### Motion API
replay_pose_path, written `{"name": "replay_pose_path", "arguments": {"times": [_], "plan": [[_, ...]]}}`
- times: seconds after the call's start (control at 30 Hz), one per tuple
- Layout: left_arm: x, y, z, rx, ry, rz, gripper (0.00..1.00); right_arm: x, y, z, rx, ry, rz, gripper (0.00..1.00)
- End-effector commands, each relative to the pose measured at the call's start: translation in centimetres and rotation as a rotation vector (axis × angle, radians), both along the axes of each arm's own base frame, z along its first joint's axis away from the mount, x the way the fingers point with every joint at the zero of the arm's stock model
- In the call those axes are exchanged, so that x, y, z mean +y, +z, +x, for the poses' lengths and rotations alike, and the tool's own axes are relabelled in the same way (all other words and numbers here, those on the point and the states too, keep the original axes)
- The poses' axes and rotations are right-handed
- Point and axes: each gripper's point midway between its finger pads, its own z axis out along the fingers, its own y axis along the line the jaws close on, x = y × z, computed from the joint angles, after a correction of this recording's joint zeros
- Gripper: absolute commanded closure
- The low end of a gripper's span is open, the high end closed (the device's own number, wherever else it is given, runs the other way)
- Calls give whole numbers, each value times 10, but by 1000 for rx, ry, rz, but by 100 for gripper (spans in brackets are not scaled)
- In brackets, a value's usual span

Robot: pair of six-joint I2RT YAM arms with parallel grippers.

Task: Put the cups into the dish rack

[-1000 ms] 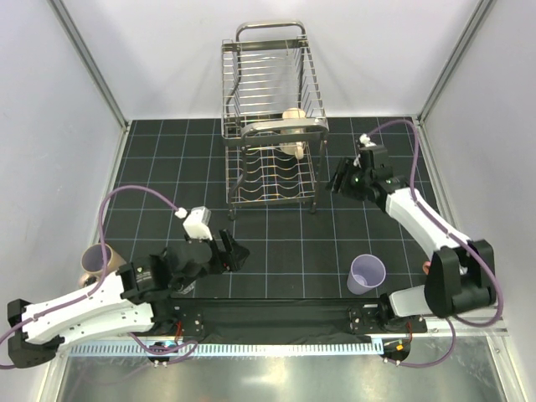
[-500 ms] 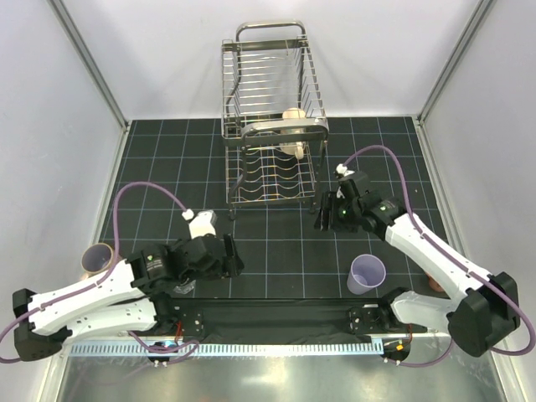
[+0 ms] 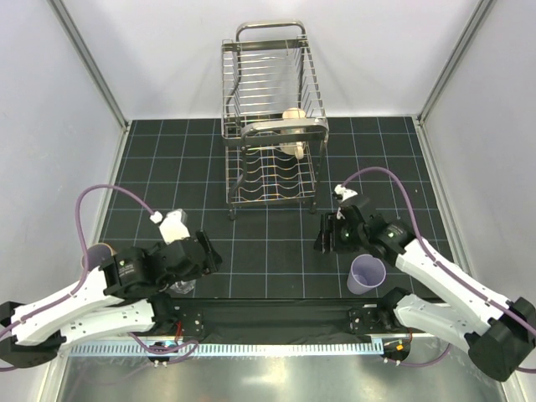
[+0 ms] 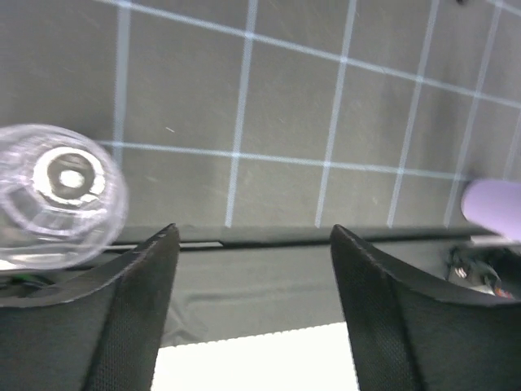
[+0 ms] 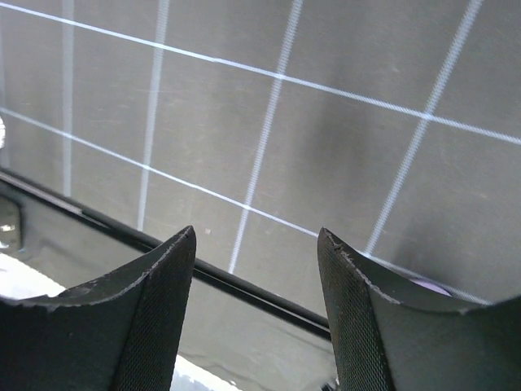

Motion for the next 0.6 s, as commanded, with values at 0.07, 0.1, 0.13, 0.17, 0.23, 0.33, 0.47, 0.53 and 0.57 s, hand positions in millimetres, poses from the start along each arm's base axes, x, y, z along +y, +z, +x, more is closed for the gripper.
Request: {"name": "replay_pose_path", "arguments": {"times": [0.07, 0.1, 0.13, 0.17, 0.23, 0.33, 0.47, 0.53, 0.57], "plan": [[45, 19, 20, -119, 180, 108, 32, 24, 12, 2, -73, 36, 145, 37], [57, 17, 17, -113, 196, 146, 32, 24, 11, 1, -70, 32, 146, 37], [60, 19, 18, -127, 206, 149, 33, 25, 13, 0, -78, 42, 148, 37], [62, 20, 18, -128, 212, 156, 33, 25, 13, -2, -77, 50, 138, 37], [66, 16, 17, -110, 220, 206, 32, 22, 21, 3, -115, 69, 111, 37], [74, 10, 13, -57, 219, 319, 31, 18, 31, 7, -145, 90, 71, 37], [76, 0, 12, 5, 225, 424, 28, 18, 33, 5, -146, 117, 63, 36], [63, -6, 15, 24, 203, 371, 29, 17, 33, 3, -149, 117, 62, 37], [65, -13, 17, 47, 227, 367, 29, 15, 34, 2, -157, 117, 65, 36]]}}
